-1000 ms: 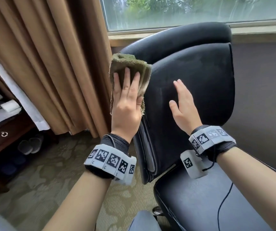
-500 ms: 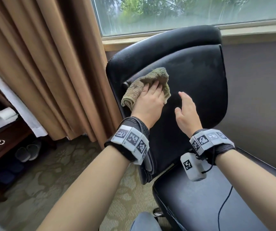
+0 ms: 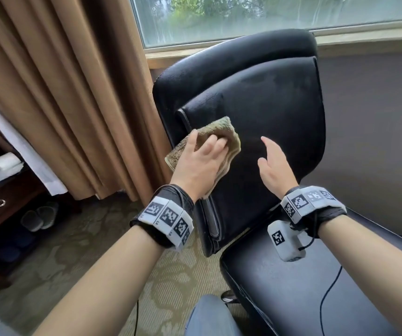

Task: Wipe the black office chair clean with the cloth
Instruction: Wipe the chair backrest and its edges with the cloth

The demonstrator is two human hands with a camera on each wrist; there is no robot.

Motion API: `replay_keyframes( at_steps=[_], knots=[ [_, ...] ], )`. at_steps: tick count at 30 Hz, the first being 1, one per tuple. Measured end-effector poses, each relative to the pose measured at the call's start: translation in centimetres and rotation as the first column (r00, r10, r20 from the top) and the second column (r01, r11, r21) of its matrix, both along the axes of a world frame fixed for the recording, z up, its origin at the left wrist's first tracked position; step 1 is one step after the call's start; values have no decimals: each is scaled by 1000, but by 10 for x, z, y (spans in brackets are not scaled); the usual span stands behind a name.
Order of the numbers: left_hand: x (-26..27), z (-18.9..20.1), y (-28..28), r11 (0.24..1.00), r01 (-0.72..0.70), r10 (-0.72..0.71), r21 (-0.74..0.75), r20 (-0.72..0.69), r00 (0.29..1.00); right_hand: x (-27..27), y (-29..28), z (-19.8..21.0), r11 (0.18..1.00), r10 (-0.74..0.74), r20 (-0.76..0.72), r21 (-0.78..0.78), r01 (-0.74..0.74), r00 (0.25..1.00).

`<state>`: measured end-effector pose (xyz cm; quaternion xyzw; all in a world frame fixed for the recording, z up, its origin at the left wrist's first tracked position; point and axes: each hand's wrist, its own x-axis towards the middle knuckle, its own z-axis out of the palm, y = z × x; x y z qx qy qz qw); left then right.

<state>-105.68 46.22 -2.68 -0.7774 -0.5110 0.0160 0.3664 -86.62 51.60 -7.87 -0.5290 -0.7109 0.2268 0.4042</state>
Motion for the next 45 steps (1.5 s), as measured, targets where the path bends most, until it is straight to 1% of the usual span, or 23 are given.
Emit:
replay_keyframes(
  at_steps=[3, 5, 6, 7, 8, 10, 12, 15, 17, 19, 22, 25, 27, 29, 31, 33, 34, 36, 37, 38, 40, 42, 45],
  knots=[
    [-3, 2, -1, 993, -107, 106, 43, 12, 994, -8, -4, 12, 996, 19, -110, 89, -9, 994],
    [-5, 1, 1, 996, -65, 69, -62, 77, 995, -20, -4, 34, 972, 56, -183, 233, -12, 982],
    [-6, 2, 1, 997, -13, 23, -73, 142, 990, -26, -3, 47, 957, 94, -193, 290, -35, 977],
    [-8, 2, 1, 997, 79, -75, -10, 225, 971, -31, 0, 59, 941, 144, -177, 328, -80, 974],
    [-10, 2, 2, 985, 162, -175, 65, 312, 934, -35, 2, 70, 927, 200, -133, 346, -143, 971],
    [-20, -3, 4, 943, 296, -333, 155, 506, 796, -40, 7, 85, 896, 293, 28, 339, -285, 956],
    [-26, -4, 1, 924, 317, -380, 215, 613, 693, -42, 12, 87, 870, 309, 193, 338, -359, 931],
    [-29, -4, -2, 943, 132, -310, 304, 665, 679, -44, 14, 84, 873, 248, 249, 361, -328, 936],
    [-31, -7, -5, 957, -6, -219, 290, 737, 639, -42, 10, 85, 879, 242, 233, 358, -315, 942],
    [-33, -10, -9, 966, -49, -176, 254, 784, 595, -38, 3, 88, 879, 267, 222, 343, -331, 938],
    [-33, -8, -20, 978, 18, -180, 208, 799, 574, -30, -9, 87, 888, 289, 239, 294, -352, 927],
    [-31, 7, -28, 985, 172, -76, -1, 895, 440, -22, -15, 77, 913, 322, 116, 225, -341, 940],
    [-29, 22, -27, 978, 207, -53, -30, 923, 382, -22, -13, 74, 933, 279, 15, 232, -274, 960],
    [-28, 36, -20, 982, 171, -144, 80, 903, 406, -29, -9, 75, 957, 186, -98, 243, -158, 978],
    [-29, 44, -9, 972, 113, -233, 204, 840, 490, -39, -1, 77, 971, 85, -199, 236, -36, 976],
    [-32, 42, 3, 948, 65, -282, 312, 724, 629, -50, 8, 77, 972, 11, -239, 229, 45, 971],
    [-34, 38, 8, 920, 66, -309, 387, 612, 728, -55, 12, 75, 973, -9, -242, 223, 65, 970],
    [-38, 27, 18, 848, 174, -333, 500, 247, 910, -61, 18, 72, 971, -25, -221, 225, 76, 975],
    [-41, 22, 22, 815, 246, -333, 524, 75, 940, -61, 19, 70, 969, -21, -207, 238, 71, 978],
    [-42, 18, 24, 807, 290, -330, 515, -14, 944, -60, 21, 68, 966, -9, -199, 251, 60, 980],
    [-40, 13, 24, 841, 268, -299, 469, -10, 954, -53, 22, 61, 967, 35, -209, 254, 20, 977],
    [-31, 10, 23, 892, 173, -212, 417, 47, 976, -45, 21, 51, 975, 58, -238, 224, -3, 970],
    [-15, 17, 22, 927, 37, -68, 373, 70, 995, -32, 19, 32, 975, 1, -237, 217, 52, 972]
  ],
)
